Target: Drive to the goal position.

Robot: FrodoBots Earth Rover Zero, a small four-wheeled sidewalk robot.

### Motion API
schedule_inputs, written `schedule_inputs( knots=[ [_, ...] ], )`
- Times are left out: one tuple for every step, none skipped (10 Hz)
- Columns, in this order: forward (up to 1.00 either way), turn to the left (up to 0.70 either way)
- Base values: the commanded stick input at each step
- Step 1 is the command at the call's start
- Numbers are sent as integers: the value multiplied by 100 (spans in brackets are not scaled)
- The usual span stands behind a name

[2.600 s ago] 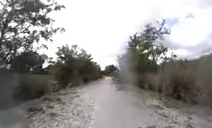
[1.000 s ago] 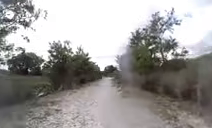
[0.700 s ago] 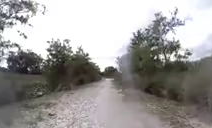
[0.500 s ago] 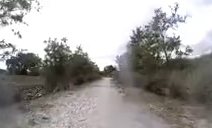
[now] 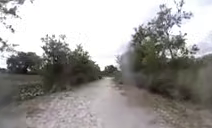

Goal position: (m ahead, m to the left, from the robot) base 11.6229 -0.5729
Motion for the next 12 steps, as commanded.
schedule_inputs(
  knots=[
    [60,0],
    [60,0],
    [60,0],
    [60,0],
    [60,0],
    [60,0],
    [60,0],
    [60,0],
    [60,0],
    [60,0],
    [60,0],
    [60,0]
  ],
)
